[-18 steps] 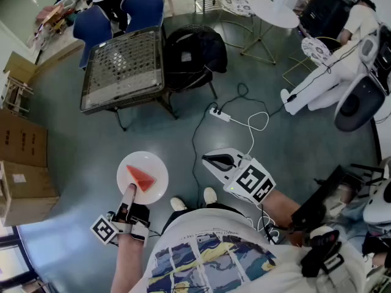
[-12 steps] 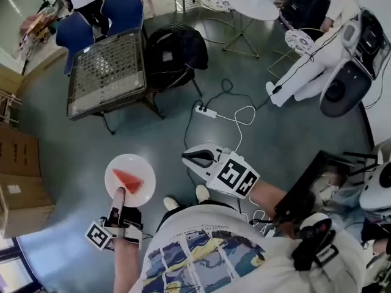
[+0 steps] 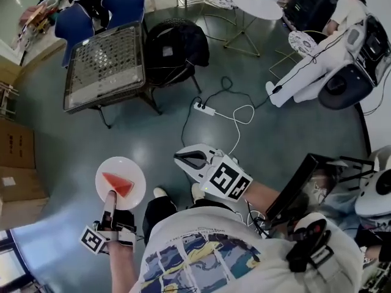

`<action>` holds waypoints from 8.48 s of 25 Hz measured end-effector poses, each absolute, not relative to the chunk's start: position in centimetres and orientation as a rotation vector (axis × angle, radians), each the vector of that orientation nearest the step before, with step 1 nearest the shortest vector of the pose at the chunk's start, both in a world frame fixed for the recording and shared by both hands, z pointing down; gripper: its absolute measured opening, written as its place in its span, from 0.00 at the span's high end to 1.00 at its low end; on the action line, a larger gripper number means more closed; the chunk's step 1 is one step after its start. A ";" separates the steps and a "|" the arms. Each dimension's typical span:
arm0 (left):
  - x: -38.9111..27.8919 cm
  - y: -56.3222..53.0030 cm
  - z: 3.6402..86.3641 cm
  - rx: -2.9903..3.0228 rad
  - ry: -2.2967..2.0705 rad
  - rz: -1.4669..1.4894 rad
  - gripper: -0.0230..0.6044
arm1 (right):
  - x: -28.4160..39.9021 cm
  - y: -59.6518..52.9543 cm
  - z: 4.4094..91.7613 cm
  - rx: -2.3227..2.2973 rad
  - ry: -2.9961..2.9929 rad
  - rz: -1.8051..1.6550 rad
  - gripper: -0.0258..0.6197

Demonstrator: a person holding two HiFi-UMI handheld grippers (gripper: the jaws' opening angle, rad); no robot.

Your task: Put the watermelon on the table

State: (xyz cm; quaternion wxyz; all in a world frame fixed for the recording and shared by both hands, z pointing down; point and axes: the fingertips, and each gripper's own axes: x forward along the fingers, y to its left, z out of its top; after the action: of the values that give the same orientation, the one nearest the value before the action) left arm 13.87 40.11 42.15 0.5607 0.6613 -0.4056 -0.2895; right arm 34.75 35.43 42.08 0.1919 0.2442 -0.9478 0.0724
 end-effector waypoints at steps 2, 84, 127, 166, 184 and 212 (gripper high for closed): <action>13.2 39.8 42.0 1.545 -0.962 -0.690 0.92 | 34.0 35.2 41.6 0.676 -2.666 0.191 0.94; -12.6 -34.3 76.7 1.343 -1.233 -0.032 0.87 | 9.0 -23.6 52.2 0.627 -2.442 0.537 0.87; -15.3 -34.7 75.9 1.388 -1.485 0.647 0.69 | 8.4 -22.8 52.0 0.643 -2.471 0.534 0.87; -15.4 2.8 39.3 2.377 -0.994 0.165 0.95 | -2.8 -0.7 42.1 0.643 -2.600 0.245 0.95; -15.3 10.7 36.1 2.525 -0.940 0.212 0.95 | -6.5 7.6 40.0 0.625 -2.644 0.143 0.95; -17.1 12.2 37.0 2.516 -0.944 0.221 0.95 | -9.6 9.9 38.8 0.566 -2.640 0.074 0.95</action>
State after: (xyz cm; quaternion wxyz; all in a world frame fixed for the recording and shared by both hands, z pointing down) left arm -17.07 12.18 37.00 0.2206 0.9101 -0.3415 0.0799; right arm -9.60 9.85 38.80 0.2184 0.2044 -0.9538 0.0269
